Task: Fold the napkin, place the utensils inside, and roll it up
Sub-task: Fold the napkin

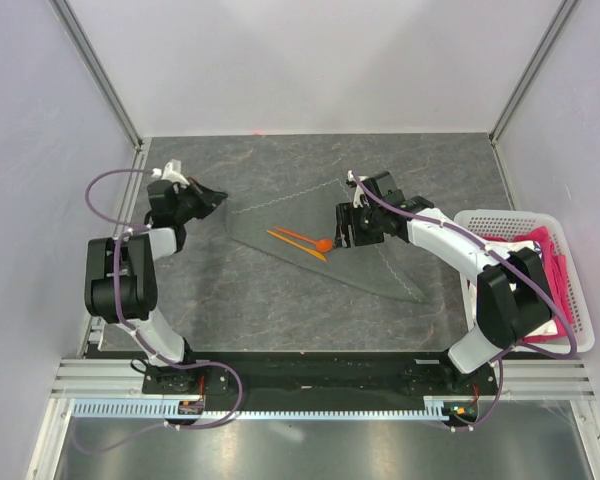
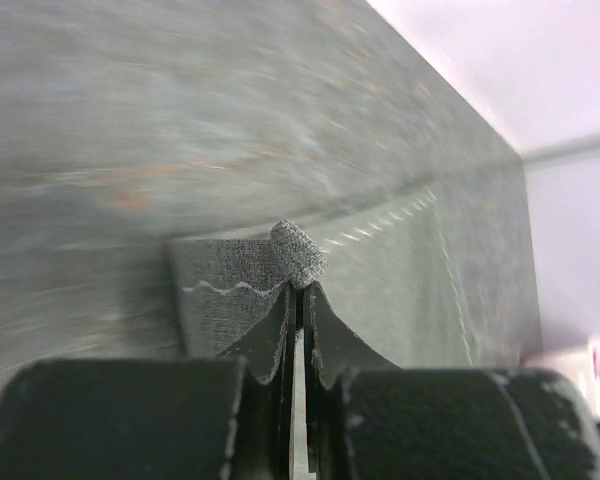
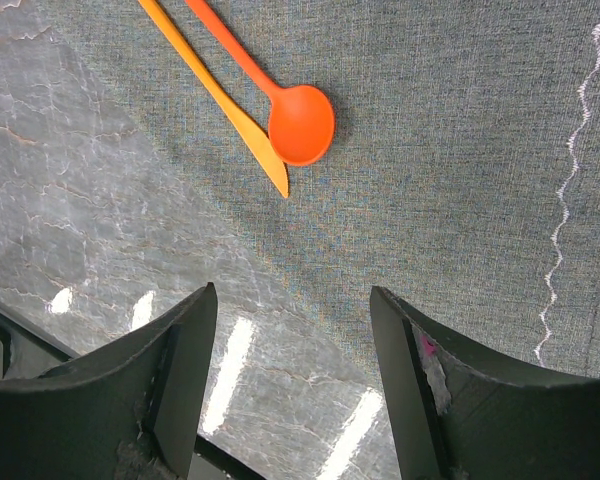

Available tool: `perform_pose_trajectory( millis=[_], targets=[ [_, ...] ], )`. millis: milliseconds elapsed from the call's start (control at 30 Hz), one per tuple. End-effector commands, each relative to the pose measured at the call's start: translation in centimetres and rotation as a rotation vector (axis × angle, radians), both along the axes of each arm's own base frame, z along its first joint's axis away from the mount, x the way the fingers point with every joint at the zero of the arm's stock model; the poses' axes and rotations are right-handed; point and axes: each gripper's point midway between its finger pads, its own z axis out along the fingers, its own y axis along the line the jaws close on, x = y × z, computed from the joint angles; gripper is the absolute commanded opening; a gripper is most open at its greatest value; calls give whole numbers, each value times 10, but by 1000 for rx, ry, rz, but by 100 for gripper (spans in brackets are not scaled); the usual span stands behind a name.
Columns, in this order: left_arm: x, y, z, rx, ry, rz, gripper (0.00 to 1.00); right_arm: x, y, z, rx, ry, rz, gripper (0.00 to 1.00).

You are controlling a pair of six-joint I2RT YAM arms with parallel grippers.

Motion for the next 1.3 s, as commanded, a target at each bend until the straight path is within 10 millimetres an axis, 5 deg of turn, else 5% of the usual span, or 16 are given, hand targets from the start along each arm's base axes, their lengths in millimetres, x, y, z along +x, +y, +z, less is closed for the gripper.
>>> perform_pose_trajectory(
  millis=[0,200,400,800,1267],
  targets=[
    [-11,-63,29,100,-159,-224,2,6,1,1,11,-25,-21,71],
    [-41,-148,26,127,-194,-461,2,6,1,2,17,-29,-32,71],
    [-69,-199,13,141,-188,-627,2,6,0,5,21,-37,-41,71],
    [-106,-238,-6,172,-169,-813,2,2,-4,5,15,-41,-55,71],
    [-123,-261,-20,188,-141,-885,2,1,-5,5,17,-40,-54,71]
  ],
)
